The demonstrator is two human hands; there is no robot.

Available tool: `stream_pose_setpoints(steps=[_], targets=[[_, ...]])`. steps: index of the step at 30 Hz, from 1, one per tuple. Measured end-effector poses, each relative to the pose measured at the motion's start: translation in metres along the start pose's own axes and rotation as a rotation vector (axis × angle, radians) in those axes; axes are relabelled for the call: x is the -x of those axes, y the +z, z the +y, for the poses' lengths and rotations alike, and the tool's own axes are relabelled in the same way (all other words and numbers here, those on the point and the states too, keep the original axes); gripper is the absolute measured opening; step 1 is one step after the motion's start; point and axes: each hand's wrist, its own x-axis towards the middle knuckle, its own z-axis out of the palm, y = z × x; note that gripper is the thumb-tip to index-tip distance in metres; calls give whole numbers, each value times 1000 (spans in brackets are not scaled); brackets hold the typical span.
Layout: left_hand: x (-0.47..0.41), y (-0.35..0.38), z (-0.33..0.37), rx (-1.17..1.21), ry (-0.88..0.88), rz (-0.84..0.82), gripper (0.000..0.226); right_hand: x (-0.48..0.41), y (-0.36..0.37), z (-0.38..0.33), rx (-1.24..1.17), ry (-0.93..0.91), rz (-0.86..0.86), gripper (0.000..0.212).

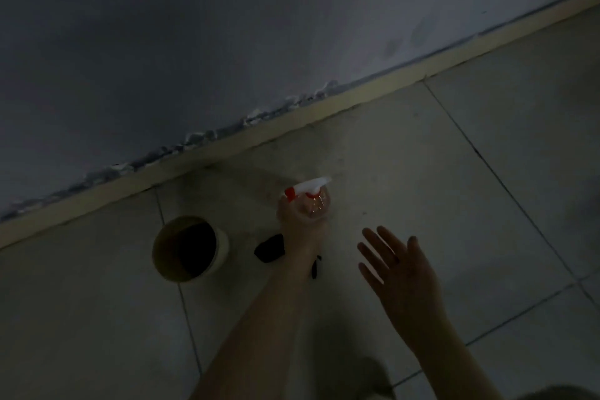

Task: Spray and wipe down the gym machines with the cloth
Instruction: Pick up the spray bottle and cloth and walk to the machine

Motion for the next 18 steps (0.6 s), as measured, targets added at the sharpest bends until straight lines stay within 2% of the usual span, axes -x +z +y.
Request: stream_pose_setpoints(steps=[1, 2, 5, 8, 12, 18], targets=[[-4, 7, -2, 21, -14, 55, 85, -6, -2, 2, 6, -5, 4, 51], [-13, 19, -16, 38, 15, 105, 86, -16, -7, 7, -1, -10, -6, 50], [-19, 28, -16, 31, 58, 166, 71, -39, -19, 13, -1, -21, 17, 49], [-29, 37, -15, -7, 32, 230, 77, -55, -25, 19, 10, -19, 9, 48], [-44, 40, -7, -188, 34, 243, 87, -66, -29, 20, 55, -39, 8, 45], [-63, 39, -3, -188, 52, 247, 71, -76, -34, 23, 116, -52, 17, 43]])
